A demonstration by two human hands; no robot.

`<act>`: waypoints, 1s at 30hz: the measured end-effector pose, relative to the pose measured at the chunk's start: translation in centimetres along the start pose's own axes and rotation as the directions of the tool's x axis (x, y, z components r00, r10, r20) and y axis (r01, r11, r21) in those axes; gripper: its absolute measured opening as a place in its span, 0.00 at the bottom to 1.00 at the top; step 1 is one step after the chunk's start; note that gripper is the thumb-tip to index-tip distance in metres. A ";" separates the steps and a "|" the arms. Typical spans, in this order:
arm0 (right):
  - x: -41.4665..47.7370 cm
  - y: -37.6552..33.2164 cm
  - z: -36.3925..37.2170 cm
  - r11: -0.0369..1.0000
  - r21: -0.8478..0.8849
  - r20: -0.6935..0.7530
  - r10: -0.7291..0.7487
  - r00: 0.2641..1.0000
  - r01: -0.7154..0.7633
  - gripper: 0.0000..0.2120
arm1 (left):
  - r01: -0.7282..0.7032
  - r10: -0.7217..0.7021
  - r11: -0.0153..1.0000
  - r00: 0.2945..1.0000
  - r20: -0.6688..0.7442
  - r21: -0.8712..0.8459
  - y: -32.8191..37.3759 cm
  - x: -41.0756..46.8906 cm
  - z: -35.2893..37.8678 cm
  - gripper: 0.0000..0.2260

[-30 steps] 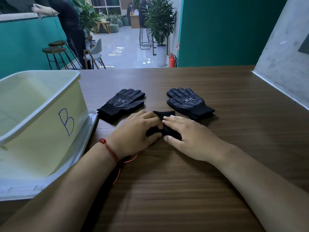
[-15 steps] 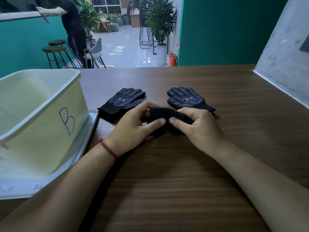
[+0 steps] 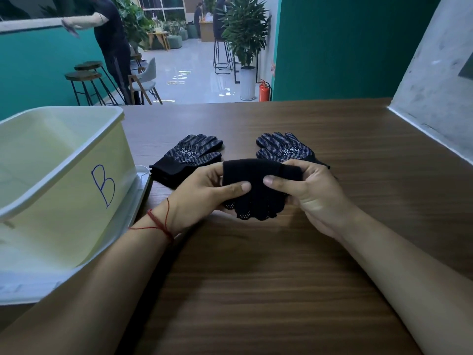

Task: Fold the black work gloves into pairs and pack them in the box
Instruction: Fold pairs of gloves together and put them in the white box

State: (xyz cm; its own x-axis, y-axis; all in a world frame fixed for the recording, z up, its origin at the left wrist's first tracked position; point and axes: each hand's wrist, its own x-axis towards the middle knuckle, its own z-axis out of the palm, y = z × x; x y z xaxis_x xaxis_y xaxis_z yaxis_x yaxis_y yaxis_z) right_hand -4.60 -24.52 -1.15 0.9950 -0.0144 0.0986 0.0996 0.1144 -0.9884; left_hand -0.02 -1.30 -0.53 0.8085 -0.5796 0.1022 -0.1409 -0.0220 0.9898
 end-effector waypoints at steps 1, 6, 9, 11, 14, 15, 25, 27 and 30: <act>0.0 0.0 0.0 1.000 0.006 0.009 -0.002 1.000 0.002 0.04 | 0.005 -0.005 1.000 1.000 -0.005 0.023 -0.1 0.0 0.1 0.17; 0.0 -0.1 -0.6 0.997 0.030 0.120 0.072 0.990 -0.076 0.16 | 0.008 -0.009 1.000 0.988 -0.152 -0.010 -0.3 0.3 0.1 0.12; 0.1 -0.4 -1.1 0.991 0.041 0.206 0.116 0.971 -0.127 0.18 | 0.014 -0.019 0.999 0.984 -0.175 -0.035 -0.4 0.4 -0.3 0.11; 0.2 -0.4 -1.2 0.988 0.050 0.221 0.131 0.967 -0.145 0.18 | 0.010 -0.019 0.999 0.983 -0.181 -0.046 -0.4 0.4 -0.4 0.11; 0.2 0.0 -1.0 0.993 0.002 0.175 0.115 0.978 -0.117 0.15 | 0.020 -0.027 0.999 0.990 -0.137 -0.051 -0.2 0.3 -0.4 0.13; 0.1 0.0 -0.8 0.994 -0.003 0.172 0.104 0.980 -0.105 0.15 | 0.019 -0.024 0.999 0.993 -0.116 -0.041 -0.1 0.2 -0.3 0.14; 0.0 -0.1 -0.5 0.997 0.074 0.089 0.005 0.996 -0.012 0.14 | -0.056 0.057 0.998 0.997 -0.046 0.034 0.2 0.0 -0.6 0.09; 0.0 -0.3 -0.7 0.996 0.086 0.085 0.007 0.996 -0.015 0.12 | -0.016 0.016 1.000 1.000 -0.020 -0.005 0.3 -0.1 -0.9 0.12; 0.0 -0.3 -0.7 0.988 0.155 0.109 -0.014 0.994 -0.003 0.11 | 0.017 -0.021 0.987 1.000 -0.023 -0.162 0.7 -0.2 -1.0 0.16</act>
State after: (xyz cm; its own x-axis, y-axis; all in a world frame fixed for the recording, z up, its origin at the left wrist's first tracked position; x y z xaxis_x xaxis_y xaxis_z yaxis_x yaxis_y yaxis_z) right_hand -4.64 -25.21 -0.94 0.9879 0.0918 0.1247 0.0962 0.2669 -0.9589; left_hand 0.28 -0.33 0.19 0.8240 -0.5602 0.0841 -0.0332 0.1005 0.9944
